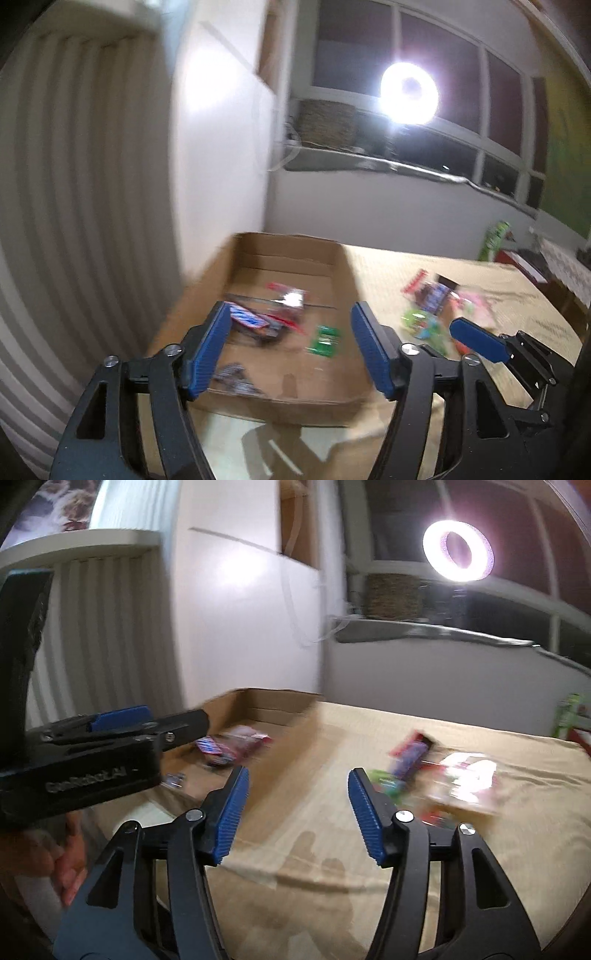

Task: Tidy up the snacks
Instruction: 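Move both tools back from the box toward the remaining snacks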

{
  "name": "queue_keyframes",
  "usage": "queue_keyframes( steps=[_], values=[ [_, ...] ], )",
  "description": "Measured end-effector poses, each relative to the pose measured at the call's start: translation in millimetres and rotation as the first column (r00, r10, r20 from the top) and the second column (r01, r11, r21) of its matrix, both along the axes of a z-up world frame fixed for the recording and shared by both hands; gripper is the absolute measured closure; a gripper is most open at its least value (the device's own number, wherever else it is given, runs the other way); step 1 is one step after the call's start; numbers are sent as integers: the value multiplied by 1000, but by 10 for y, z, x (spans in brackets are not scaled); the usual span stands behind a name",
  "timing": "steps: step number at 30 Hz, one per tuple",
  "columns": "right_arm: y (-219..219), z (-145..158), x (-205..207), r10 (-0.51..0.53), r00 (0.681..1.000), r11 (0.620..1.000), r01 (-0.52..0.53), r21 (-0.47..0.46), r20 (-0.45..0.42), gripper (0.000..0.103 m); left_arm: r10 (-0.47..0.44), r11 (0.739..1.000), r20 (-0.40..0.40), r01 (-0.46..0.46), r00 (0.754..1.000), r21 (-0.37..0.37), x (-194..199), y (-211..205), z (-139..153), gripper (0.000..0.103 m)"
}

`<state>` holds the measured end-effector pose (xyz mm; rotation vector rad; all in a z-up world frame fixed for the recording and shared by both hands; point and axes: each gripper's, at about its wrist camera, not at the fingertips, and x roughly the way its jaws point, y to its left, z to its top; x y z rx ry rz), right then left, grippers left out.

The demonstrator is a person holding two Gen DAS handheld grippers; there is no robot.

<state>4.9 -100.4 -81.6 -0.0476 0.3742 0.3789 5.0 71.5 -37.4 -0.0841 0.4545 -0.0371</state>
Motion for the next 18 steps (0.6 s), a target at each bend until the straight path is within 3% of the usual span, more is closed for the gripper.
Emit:
queue_keyframes(
  steps=[10,18],
  values=[
    [-1022,-129,-339,-251,968,968,251,-4,-31,43,-217,975,-42,218,975,28,-12,-913,-49,27],
    [-1110,-12,-542,-277,961,961,277,-4,1,42,-264,963,-17,264,964,43,-174,-999,37,27]
  ],
)
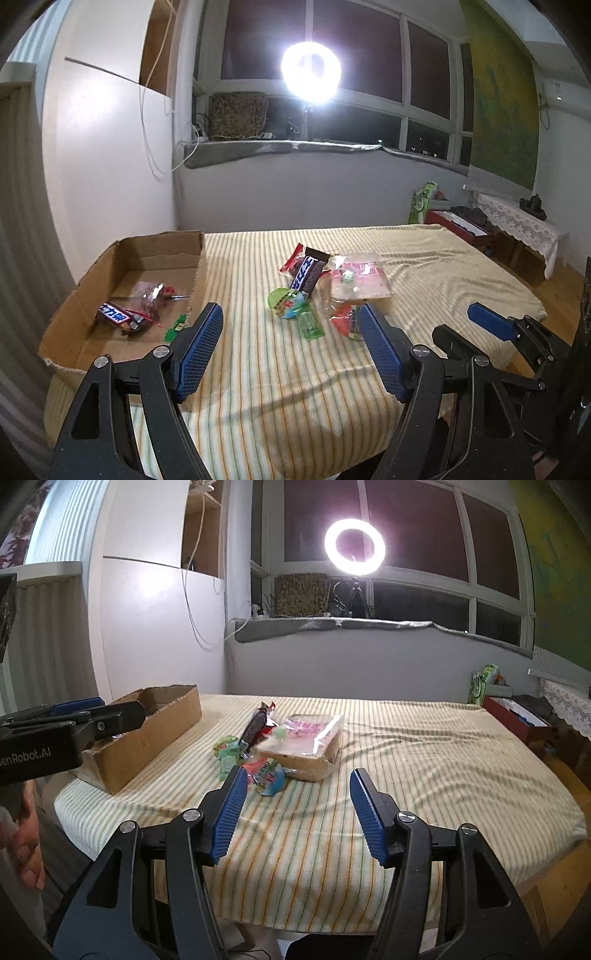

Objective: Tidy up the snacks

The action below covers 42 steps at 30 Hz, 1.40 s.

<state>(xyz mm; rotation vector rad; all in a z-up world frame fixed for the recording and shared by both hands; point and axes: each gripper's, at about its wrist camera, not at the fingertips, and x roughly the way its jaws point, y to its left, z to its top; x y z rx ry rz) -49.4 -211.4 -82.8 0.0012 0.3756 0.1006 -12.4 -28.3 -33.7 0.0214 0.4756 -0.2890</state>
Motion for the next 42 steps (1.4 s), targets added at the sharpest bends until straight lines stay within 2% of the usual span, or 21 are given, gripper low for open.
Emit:
queue_keyframes(
  steps=[3,9,14,18,28,37,42],
  values=[
    [59,45,-54,10,1000,1000,-10,-6,13,35,6,1000,15,-6,1000,-5,-72,39,40,27],
    [151,45,-92,26,1000,1000,-26,-13,14,34,10,1000,32,-10,999,-11,-205,63,72,27],
    [117,-97,-7,31,999,1000,-31,-1,-23,34,-1,1000,17,2,1000,-3,-187,-5,-27,26],
    [88,-271,124,32,997,999,-31,6,-72,31,-7,1000,-35,7,999,4,-71,-87,-222,26],
    [87,-654,437,33,986,999,-32,10,-165,30,-11,1000,-180,11,984,0,321,-177,-792,26],
    [180,-622,650,44,978,998,-54,-42,-202,26,-8,1000,-224,2,975,-27,490,-143,-729,26],
    [255,-593,942,44,967,996,-62,-66,-250,25,-20,996,-343,-12,939,-91,848,-181,-770,26]
  ],
)
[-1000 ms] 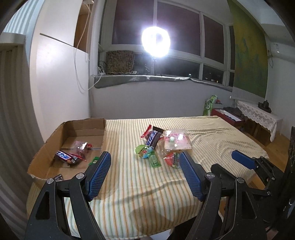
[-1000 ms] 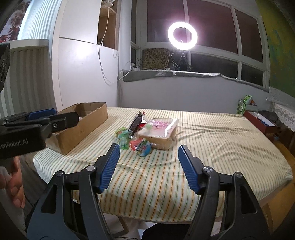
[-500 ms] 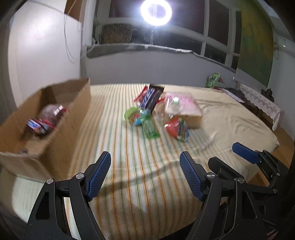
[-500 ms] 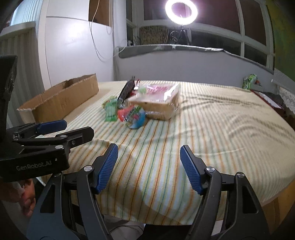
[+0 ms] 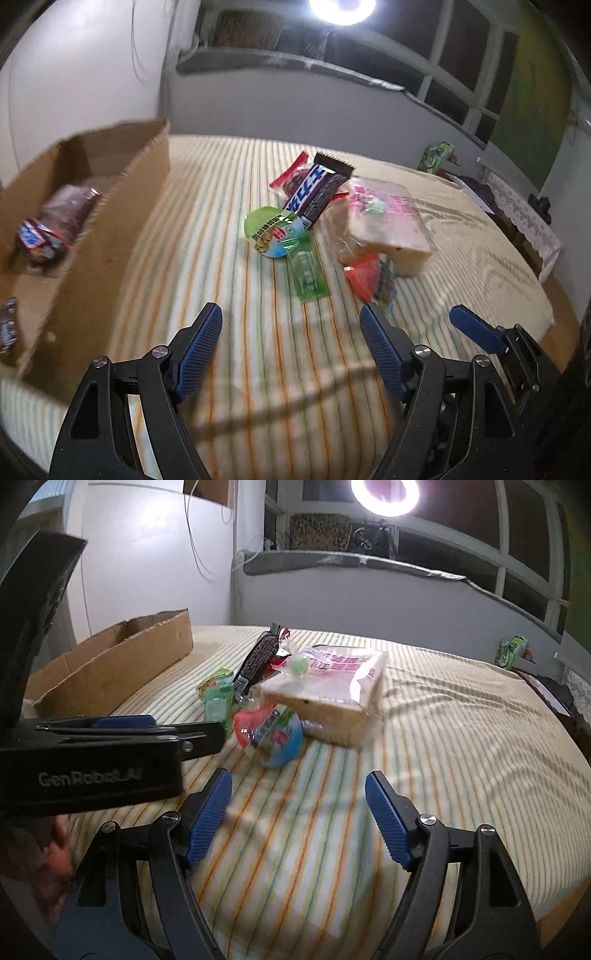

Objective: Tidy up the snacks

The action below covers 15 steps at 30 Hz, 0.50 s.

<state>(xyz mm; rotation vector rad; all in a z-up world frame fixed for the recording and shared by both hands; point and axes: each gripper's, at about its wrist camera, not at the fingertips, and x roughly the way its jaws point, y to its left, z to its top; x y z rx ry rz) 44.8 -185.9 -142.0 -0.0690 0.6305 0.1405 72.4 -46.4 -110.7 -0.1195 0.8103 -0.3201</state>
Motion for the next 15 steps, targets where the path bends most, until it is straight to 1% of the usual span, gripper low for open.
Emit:
queue_keyframes(
  steps=[2,4,5,6,7,8,9,10,11,12,15],
  values=[
    [14,-8,128,9,1000,1000,-9,2,-22,25,3,1000,-30,-3,1000,-13,118,-19,-13,28],
    [29,-5,218,25,999,1000,-25,11,-24,25,-8,1000,-33,7,999,-23,183,-46,14,29],
    [43,-2,251,30,999,999,-30,12,-20,25,-11,999,-38,10,999,-30,218,-48,16,37],
    [49,-3,276,33,999,999,-33,13,-16,32,-11,999,-45,9,999,-40,258,-49,11,46],
    [56,-16,309,48,999,999,-47,25,-14,41,-11,999,-49,9,999,-42,282,-53,-1,51],
    [65,-37,337,61,998,998,-60,33,-20,63,-10,999,-48,8,999,-39,293,-57,-15,64],
    [82,-60,350,65,998,997,-64,32,-22,66,-10,999,-41,9,999,-32,290,-57,-29,76],
    [85,-68,347,68,998,997,-67,31,-9,70,-15,999,-37,14,999,-37,283,-53,-40,79],
    [83,-76,346,75,997,996,-75,38,-3,77,-23,999,-33,21,999,-50,266,-40,-43,87],
    [79,-79,340,80,997,996,-80,42,2,79,-34,997,-32,32,999,-66,241,-22,-52,91],
    [84,-98,318,84,996,996,-85,40,22,79,-37,995,-26,34,999,-91,212,42,-72,96]
  ],
)
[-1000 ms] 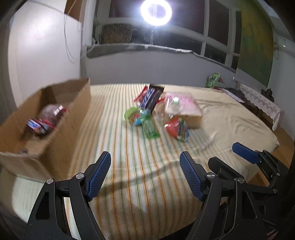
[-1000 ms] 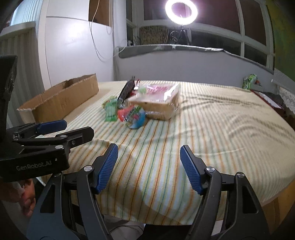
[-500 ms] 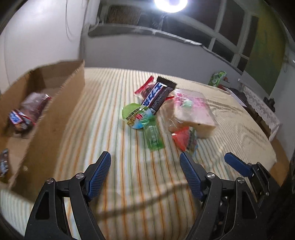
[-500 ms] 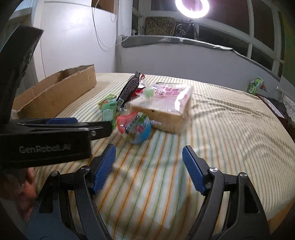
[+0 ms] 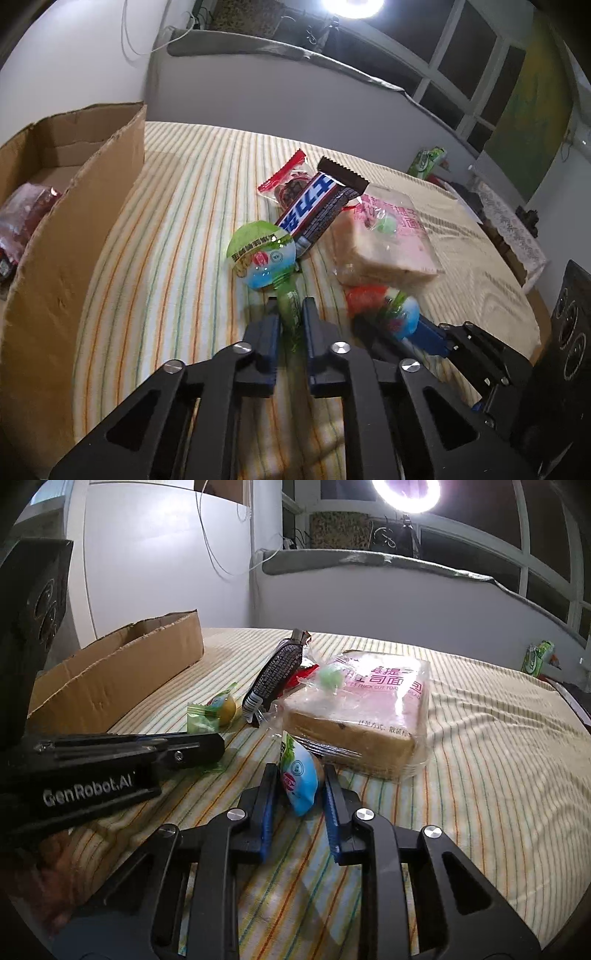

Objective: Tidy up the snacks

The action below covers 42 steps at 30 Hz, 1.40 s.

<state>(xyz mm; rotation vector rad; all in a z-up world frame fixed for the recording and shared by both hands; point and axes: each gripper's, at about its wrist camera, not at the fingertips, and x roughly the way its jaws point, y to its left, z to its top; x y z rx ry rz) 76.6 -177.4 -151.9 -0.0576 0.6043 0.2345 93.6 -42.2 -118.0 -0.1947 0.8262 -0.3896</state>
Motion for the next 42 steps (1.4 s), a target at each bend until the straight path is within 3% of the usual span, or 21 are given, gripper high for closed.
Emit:
queue_keyframes(
  steps=[7,12,22,26,34,38,42],
  values=[
    [-22,4,-48,4,1000,1000,-4,14,8,79,9,1000,12,-9,1000,-8,-18,18,20,97],
    [-106,30,-227,-10,1000,999,9,39,14,80,1,1000,71,0,997,-16,-185,41,79,98],
    [-236,128,-637,-54,997,995,50,89,51,80,-12,998,186,1,982,64,-594,-41,170,98],
    [-275,556,-849,-82,986,995,73,68,142,80,7,998,267,-21,964,51,-736,-18,468,98],
    [-276,1434,-1331,-111,932,994,106,34,345,80,40,999,472,-35,880,-20,-1177,243,1339,98],
    [-311,1507,-1392,-115,923,993,106,45,368,80,60,998,518,-51,853,-32,-1254,307,1547,98],
    [-412,1310,-1334,-127,937,991,107,78,325,80,75,997,503,-72,861,-26,-1189,347,1476,98]
  ],
)
